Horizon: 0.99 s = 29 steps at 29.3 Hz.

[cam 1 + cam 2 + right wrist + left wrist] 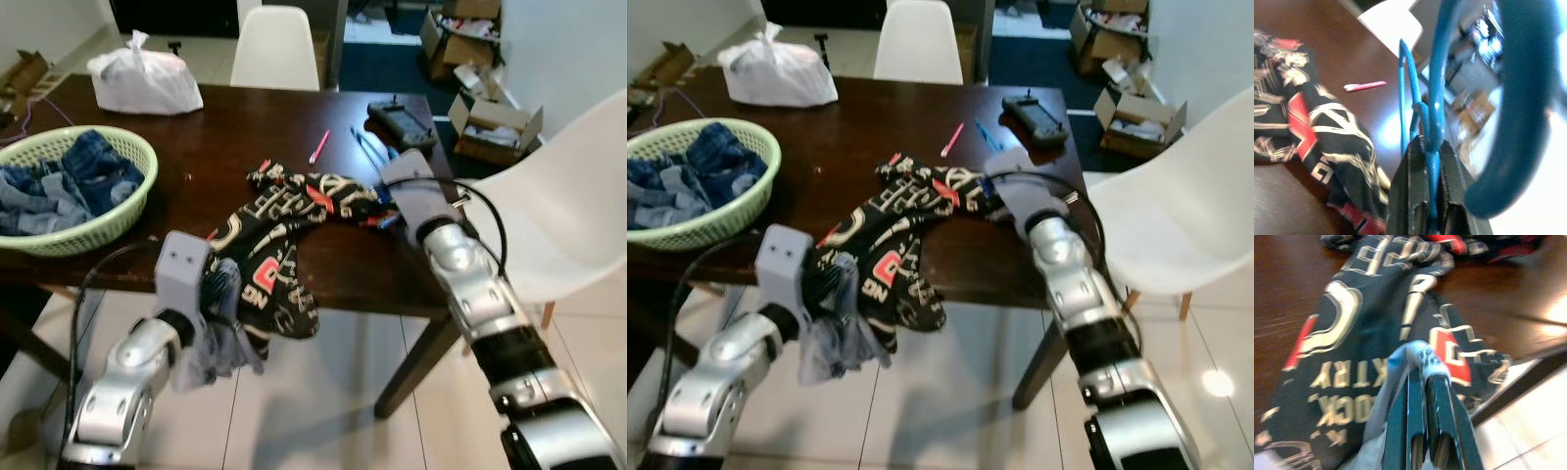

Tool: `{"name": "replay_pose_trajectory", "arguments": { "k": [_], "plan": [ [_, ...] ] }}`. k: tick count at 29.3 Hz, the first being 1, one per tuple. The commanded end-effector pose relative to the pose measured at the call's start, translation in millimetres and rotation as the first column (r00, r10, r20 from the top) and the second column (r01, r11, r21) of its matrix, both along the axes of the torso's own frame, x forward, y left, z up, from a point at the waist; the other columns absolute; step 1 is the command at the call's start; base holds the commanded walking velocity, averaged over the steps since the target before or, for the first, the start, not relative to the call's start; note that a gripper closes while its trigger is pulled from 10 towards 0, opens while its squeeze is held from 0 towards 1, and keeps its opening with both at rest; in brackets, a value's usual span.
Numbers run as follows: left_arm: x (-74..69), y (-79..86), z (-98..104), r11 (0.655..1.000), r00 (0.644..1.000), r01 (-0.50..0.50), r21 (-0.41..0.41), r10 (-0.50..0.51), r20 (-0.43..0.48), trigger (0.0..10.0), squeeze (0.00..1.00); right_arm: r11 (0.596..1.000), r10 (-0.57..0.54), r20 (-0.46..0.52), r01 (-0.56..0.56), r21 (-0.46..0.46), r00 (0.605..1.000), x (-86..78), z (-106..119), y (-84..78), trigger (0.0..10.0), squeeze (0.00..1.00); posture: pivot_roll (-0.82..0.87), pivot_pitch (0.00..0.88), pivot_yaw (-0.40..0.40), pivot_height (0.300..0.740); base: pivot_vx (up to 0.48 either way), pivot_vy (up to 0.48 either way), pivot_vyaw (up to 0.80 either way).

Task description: Hang hanger

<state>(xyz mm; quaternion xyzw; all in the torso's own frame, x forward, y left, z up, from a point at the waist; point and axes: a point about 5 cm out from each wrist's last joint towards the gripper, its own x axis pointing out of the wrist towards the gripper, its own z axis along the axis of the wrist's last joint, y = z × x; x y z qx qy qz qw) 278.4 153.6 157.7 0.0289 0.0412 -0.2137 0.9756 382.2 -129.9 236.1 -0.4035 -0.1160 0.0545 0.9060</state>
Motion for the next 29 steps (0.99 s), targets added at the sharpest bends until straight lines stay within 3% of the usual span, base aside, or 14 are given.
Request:
{"name": "replay_pose_trajectory", "arguments": {
  "k": [1, 3, 6, 13, 14, 16, 17, 21, 22, 23, 24, 26, 29],
  "plan": [
    [-6.8, 0.7, -1.3, 1.0, 0.999, 0.025, 0.014, -0.025, -0.028, 10.0, 0.0, 0.984, -0.01, 0.027, 0.015, -0.178, 1.0, 1.9, -12.6, 3.0, 10.0, 0.0, 0.07, 0.181, -0.043, 0.74, 0.0, 0.0, 0.0],
    [-9.7, 1.7, -1.1, 0.999, 0.999, 0.026, 0.022, -0.025, -0.041, 10.0, 0.0, 0.949, 0.005, 0.06, 0.014, -0.315, 0.998, 5.1, -20.3, 9.5, 10.0, 0.0, 0.07, 0.186, -0.045, 0.74, 0.0, 0.0, 0.0],
    [-13.0, 0.6, -2.0, 0.999, 0.998, 0.041, 0.03, -0.039, -0.059, 10.0, 0.0, 0.922, 0.008, 0.034, 0.006, -0.388, 0.999, 6.8, -33.7, 12.1, 10.0, 0.0, 0.08, 0.192, -0.048, 0.74, 0.0, 0.0, 0.0],
    [-20.7, -6.4, 0.9, 0.995, 0.992, 0.103, 0.009, -0.102, -0.078, 10.0, 0.0, 0.898, -0.025, 0.001, 0.023, -0.44, 1.0, 8.2, -46.7, 6.9, 10.0, 0.0, 0.09, 0.193, -0.053, 0.74, 0.0, 0.0, 0.0],
    [-25.8, -11.1, 3.8, 0.988, 0.985, 0.154, -0.002, -0.153, -0.079, 10.0, 0.0, 0.891, -0.064, -0.021, 0.047, -0.452, 0.998, 9.2, -51.6, -0.4, 10.0, 0.0, 0.09, 0.192, -0.055, 0.74, 0.0, 0.0, 0.0],
    [-25.8, -11.1, 3.8, 0.988, 0.985, 0.154, -0.002, -0.153, -0.079, 10.0, 0.0, 0.891, -0.064, -0.021, 0.047, -0.452, 0.998, 9.2, -51.6, -0.4, 10.0, 0.0, 0.09, 0.192, -0.055, 0.74, 0.0, 0.0, 0.0],
    [-31.1, -16.4, 7.8, 0.978, 0.976, 0.205, -0.02, -0.206, -0.077, 10.0, 0.0, 0.884, -0.105, -0.057, 0.067, -0.463, 0.993, 9.5, -58.4, -10.7, 10.0, 0.0, 0.09, 0.192, -0.055, 0.74, 0.0, 0.0, 0.0],
    [-35.0, -20.9, 11.4, 0.968, 0.966, 0.248, -0.041, -0.25, -0.071, 10.0, 0.0, 0.884, -0.129, -0.089, 0.073, -0.463, 0.988, 9.0, -63.8, -18.2, 10.0, 0.04, 0.09, 0.191, -0.052, 0.74, 0.0, 0.0, 0.0],
    [-37.8, -24.7, 15.1, 0.957, 0.956, 0.284, -0.051, -0.287, -0.064, 10.0, 0.0, 0.893, -0.125, -0.126, 0.057, -0.446, 0.984, 8.5, -69.1, -21.6, 10.0, 0.58, 0.08, 0.187, -0.048, 0.74, 0.0, 0.0, 0.0],
    [-37.8, -24.7, 15.1, 0.957, 0.956, 0.284, -0.051, -0.287, -0.064, 10.0, 0.0, 0.893, -0.125, -0.126, 0.057, -0.446, 0.984, 8.5, -69.1, -21.6, 10.0, 0.58, 0.08, 0.187, -0.048, 0.74, 0.0, 0.0, 0.0],
    [-40.8, -28.7, 21.1, 0.942, 0.942, 0.328, -0.065, -0.332, -0.054, 10.0, 0.0, 0.935, -0.079, -0.197, 0.005, -0.354, 0.977, 8.1, -76.0, -18.6, 10.0, 1.0, 0.09, 0.182, -0.047, 0.74, 0.0, 0.0, 0.0],
    [-40.8, -28.7, 21.1, 0.942, 0.942, 0.328, -0.065, -0.332, -0.054, 10.0, 0.0, 0.935, -0.079, -0.197, 0.005, -0.354, 0.977, 8.1, -76.0, -18.6, 10.0, 1.0, 0.09, 0.182, -0.047, 0.74, 0.0, 0.0, 0.0],
    [-41.6, -29.5, 24.1, 0.938, 0.938, 0.341, -0.069, -0.345, -0.049, 10.0, 0.0, 0.96, -0.039, -0.237, -0.029, -0.278, 0.971, 7.7, -78.0, -13.3, 10.0, 1.0, 0.09, 0.182, -0.046, 0.74, 0.0, 0.0, 0.0]
  ]
}}
